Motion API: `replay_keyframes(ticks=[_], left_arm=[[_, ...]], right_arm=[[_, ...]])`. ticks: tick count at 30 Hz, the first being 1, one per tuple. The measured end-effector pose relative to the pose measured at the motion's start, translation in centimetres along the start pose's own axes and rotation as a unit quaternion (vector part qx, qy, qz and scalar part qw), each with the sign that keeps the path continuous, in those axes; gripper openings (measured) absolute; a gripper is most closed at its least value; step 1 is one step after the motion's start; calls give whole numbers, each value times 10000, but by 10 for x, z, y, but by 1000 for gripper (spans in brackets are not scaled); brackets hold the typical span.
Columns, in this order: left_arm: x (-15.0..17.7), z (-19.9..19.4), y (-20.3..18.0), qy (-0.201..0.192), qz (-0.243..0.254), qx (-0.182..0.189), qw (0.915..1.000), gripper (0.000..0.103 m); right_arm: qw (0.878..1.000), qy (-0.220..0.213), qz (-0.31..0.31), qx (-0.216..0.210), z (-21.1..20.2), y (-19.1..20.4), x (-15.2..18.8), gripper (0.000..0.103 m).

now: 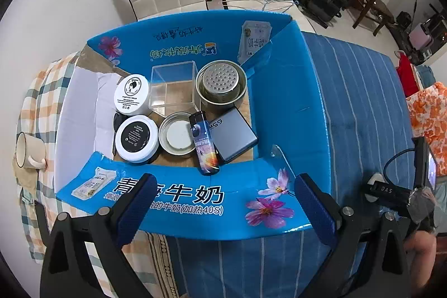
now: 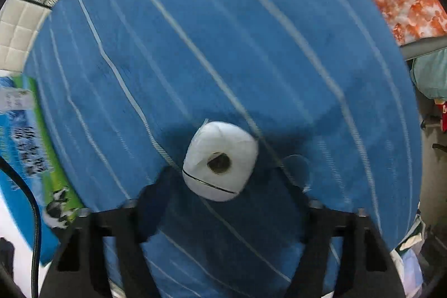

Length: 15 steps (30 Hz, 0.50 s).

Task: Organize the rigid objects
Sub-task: 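Grasp the white earbud case with the right tool, then carry the earbud case into the blue box with the right tool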

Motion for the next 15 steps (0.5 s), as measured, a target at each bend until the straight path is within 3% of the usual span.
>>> replay_keyframes(ticks=[3,7,15], left_arm=[[0,1,3,19,-12,-11,10000,101],[3,-4,15,-10,-44,-8,10000,101],[8,-47,73,-242,-497,-80,9984,101]], right_arm=[[9992,-208,-237,239,-1,9,2,52],[9974,-306,-568,306,-5,18,10,51],[9836,-1164,-1346,-283,-93,56,34,51]])
Point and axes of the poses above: each gripper's, at about its wrist camera, not at the fingertips, and z roughly the way its jaws point, y to its left, x to its underside, the point moved 4 cm from there along z, roughly the way its jaws point, and after that the axes turned 13 degrees about -y, right-handed, at the moved point
